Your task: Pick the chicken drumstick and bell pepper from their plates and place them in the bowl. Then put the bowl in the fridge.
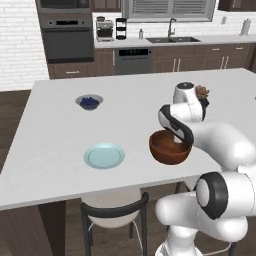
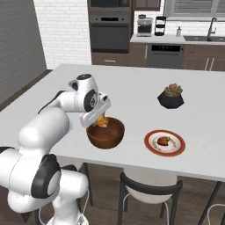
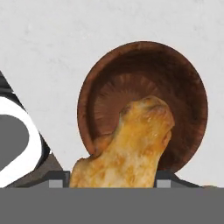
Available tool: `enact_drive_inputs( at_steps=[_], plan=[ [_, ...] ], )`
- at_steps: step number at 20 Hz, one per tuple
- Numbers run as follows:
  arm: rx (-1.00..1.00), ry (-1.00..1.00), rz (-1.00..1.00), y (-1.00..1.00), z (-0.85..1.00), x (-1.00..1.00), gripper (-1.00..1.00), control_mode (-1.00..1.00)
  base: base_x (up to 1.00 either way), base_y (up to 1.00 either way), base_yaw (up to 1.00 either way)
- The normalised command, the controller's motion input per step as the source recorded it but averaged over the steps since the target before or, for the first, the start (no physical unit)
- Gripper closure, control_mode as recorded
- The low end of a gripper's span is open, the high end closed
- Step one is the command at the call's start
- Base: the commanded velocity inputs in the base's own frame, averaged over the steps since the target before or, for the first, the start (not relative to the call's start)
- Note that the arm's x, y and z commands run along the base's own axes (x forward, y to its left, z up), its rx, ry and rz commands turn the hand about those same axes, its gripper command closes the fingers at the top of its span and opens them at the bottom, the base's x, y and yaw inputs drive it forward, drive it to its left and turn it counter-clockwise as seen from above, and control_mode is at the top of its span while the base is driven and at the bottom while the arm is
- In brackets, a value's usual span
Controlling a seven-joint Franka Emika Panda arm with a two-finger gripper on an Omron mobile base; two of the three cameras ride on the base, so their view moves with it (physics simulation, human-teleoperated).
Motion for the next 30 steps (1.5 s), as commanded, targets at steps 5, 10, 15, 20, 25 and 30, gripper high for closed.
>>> enact_drive_inputs(
  at_steps=[5, 10, 15, 20, 25, 30],
  plan=[
    [0.12, 0.17, 0.00, -0.22, -0.09, 0.68, 1.00, -1.00, 0.00, 0.00, 0.00],
    [0.15, 0.13, 0.00, 0.01, -0.44, 0.09, 1.00, -1.00, 0.00, 0.00, 0.00],
    [0.10, 0.06, 0.00, 0.05, -0.50, 0.03, 1.00, -1.00, 0.00, 0.00, 0.00],
    [0.00, 0.00, 0.00, 0.17, -0.22, 0.34, 1.00, -1.00, 0.00, 0.00, 0.00],
    [0.00, 0.00, 0.00, 0.05, -0.35, 0.19, 1.00, -1.00, 0.00, 0.00, 0.00],
    [0.00, 0.01, 0.00, -0.02, -0.35, 0.00, 1.00, -1.00, 0.00, 0.00, 0.00]
  ],
)
